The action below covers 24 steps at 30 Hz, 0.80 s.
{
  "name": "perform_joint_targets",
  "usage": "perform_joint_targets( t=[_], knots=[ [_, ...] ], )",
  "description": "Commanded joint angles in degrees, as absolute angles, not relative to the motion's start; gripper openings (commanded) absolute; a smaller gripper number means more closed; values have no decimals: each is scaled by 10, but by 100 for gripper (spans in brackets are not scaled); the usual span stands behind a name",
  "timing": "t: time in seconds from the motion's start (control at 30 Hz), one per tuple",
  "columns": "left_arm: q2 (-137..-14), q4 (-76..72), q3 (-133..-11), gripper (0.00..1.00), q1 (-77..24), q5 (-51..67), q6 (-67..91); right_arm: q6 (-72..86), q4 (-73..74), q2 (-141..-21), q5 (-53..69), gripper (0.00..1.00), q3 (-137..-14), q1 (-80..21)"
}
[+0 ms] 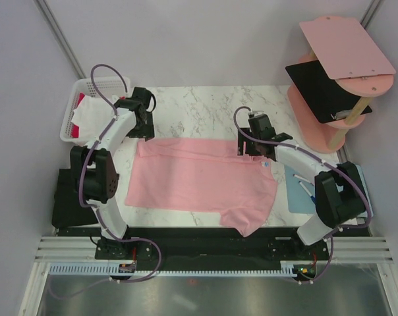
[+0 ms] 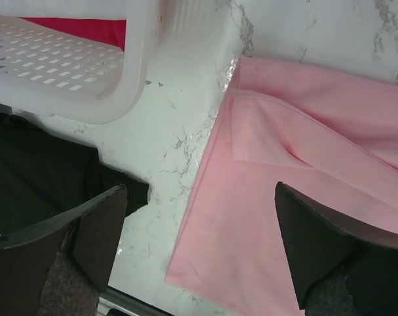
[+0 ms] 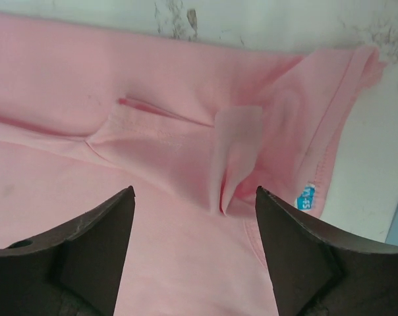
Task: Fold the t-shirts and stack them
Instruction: Fold the flattened tshirt in 1/3 of the way
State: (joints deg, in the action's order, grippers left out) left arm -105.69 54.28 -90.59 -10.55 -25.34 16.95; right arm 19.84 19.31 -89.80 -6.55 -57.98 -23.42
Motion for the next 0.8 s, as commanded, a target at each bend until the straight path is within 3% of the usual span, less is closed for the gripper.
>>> perform_joint_targets(
  t=[0.0,0.23,0.77],
  knots=[
    [-1055,533,-921,100,-122,-251,193,190,171,-953,-91,79,-662,-235],
    [-1078,529,-918,100,-147,-256,196,189,163,-1050,-109,74,-714,-235],
    [-1081,522,-903,100,-149,-256,191,178,190,-1004,-196,73,-701,-235]
  ],
)
